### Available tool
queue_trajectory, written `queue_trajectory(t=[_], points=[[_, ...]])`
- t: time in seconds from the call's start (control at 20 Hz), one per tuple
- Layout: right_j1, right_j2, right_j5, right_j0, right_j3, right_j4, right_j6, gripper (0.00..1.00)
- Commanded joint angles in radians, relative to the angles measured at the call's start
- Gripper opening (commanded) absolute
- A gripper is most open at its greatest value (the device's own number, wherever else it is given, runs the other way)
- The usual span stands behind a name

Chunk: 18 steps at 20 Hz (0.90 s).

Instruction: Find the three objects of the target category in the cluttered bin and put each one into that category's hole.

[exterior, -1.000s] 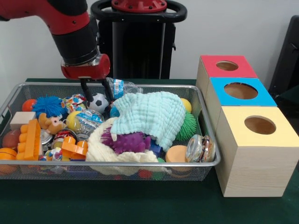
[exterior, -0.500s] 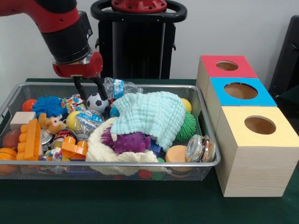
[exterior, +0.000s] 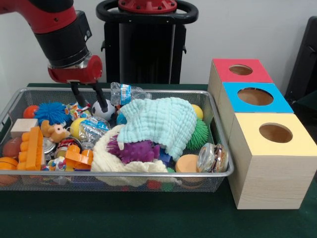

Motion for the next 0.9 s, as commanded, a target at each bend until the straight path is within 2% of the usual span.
queue_trajectory(t=[0.05, 0.4, 0.9], points=[[0.034, 0.055, 0.163, 0.006, -0.122, 0.02, -0.165, 1.0], [0.113, 0.034, 0.132, 0.042, -0.221, -0.021, -0.156, 1.0], [0.205, 0.003, 0.002, 0.091, -0.273, -0.067, -0.105, 1.0]])
